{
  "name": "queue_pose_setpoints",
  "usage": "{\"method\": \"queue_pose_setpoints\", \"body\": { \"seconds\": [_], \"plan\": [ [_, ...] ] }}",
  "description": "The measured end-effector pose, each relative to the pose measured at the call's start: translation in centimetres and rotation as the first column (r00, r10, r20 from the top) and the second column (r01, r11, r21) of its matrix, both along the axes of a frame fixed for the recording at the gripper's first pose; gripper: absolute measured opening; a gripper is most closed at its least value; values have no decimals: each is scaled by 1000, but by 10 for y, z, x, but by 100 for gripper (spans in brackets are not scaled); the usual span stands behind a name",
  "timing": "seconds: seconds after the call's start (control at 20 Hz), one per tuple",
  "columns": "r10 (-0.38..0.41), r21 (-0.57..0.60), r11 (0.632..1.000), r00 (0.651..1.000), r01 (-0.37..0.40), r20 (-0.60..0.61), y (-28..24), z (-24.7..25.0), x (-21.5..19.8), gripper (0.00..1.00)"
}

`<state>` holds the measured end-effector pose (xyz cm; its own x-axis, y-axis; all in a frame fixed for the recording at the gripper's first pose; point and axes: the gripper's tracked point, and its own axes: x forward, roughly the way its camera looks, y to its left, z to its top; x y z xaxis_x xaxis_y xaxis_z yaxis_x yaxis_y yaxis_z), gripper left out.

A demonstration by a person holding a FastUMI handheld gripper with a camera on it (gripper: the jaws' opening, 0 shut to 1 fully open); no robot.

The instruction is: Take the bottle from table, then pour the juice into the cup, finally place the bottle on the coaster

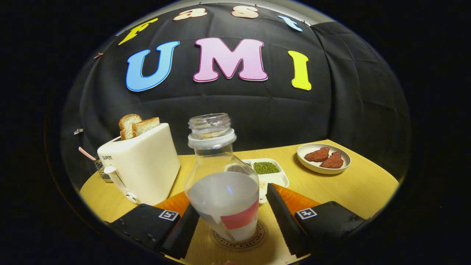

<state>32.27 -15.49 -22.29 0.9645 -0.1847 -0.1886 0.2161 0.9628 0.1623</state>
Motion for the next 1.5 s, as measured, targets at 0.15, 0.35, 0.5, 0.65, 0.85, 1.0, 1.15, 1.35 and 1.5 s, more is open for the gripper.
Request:
{"method": "queue_pose_setpoints", "body": {
  "seconds": [0.15, 0.35, 0.5, 0.65, 0.85, 1.0, 1.15, 1.35, 1.5],
  "plan": [
    [6, 0, 1000, 999, -6, -48, -1, -9, -10, 99],
    [27, -5, 1000, 994, -28, -108, 2, -15, -28, 100],
    [39, 9, 999, 990, -38, -139, 7, -13, -43, 100],
    [63, -13, 998, 986, -66, -154, 10, 0, -65, 100],
    [83, -26, 996, 987, -87, -135, 5, 37, -111, 99],
    [88, -10, 996, 994, -88, -64, 0, 80, -150, 98],
    [115, -89, 989, 992, -119, -49, -3, 116, -187, 98],
    [135, -115, 985, 988, -126, 78, 7, 187, -232, 98],
    [127, -143, 984, 982, -107, 143, 18, 236, -252, 98]
  ]
}}
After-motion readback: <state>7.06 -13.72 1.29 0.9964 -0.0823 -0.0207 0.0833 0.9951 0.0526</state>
